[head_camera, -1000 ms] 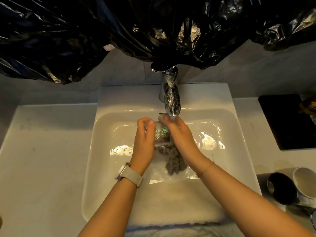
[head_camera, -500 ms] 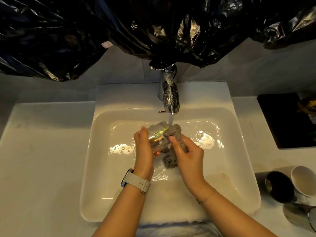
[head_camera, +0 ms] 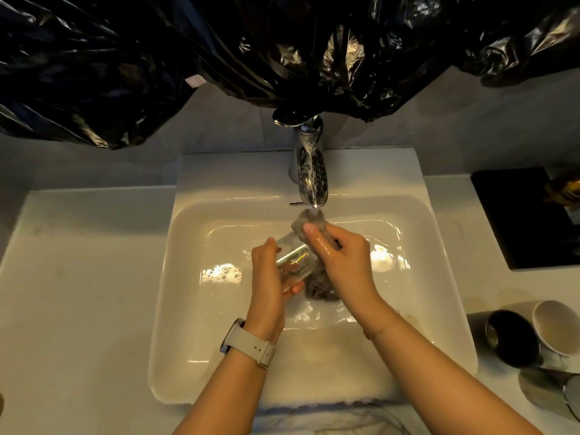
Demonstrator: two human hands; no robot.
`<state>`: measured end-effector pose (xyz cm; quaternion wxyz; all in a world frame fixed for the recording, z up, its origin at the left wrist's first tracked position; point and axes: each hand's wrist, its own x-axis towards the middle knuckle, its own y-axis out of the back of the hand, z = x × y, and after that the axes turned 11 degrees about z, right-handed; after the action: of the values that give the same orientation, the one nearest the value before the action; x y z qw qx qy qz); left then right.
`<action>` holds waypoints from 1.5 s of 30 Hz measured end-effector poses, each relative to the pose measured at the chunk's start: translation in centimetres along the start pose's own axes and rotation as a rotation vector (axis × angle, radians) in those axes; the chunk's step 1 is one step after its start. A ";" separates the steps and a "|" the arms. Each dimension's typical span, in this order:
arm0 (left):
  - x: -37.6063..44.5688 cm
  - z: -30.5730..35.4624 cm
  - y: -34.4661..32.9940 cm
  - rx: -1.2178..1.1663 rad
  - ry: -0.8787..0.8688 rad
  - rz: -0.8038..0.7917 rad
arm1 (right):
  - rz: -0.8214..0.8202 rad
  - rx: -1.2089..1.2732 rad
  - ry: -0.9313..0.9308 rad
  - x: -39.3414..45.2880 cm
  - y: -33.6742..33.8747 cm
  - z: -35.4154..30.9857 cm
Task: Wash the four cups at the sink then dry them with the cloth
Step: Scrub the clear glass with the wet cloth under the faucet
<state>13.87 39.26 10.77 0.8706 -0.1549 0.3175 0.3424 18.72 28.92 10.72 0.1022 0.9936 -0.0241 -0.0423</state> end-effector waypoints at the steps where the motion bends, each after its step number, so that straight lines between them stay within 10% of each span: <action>1: -0.1 0.0 -0.1 0.018 -0.040 0.011 | -0.004 0.013 -0.058 0.7 -0.2 0.1; 25: 0.4 1.3 -0.4 -0.382 0.419 -0.020 | -0.067 0.335 -0.364 -0.4 -0.8 -0.9; 36: 0.6 0.1 -0.8 -0.208 0.168 0.126 | 0.131 0.256 -0.414 -1.6 -2.1 -0.4; 45: 1.7 0.8 1.4 0.230 -0.192 -0.142 | 0.207 0.291 -0.412 -2.0 -0.7 0.2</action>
<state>14.22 41.47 10.15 0.9310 -0.0428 0.2580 0.2546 16.78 29.66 10.50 -0.0447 0.9605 -0.1516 -0.2290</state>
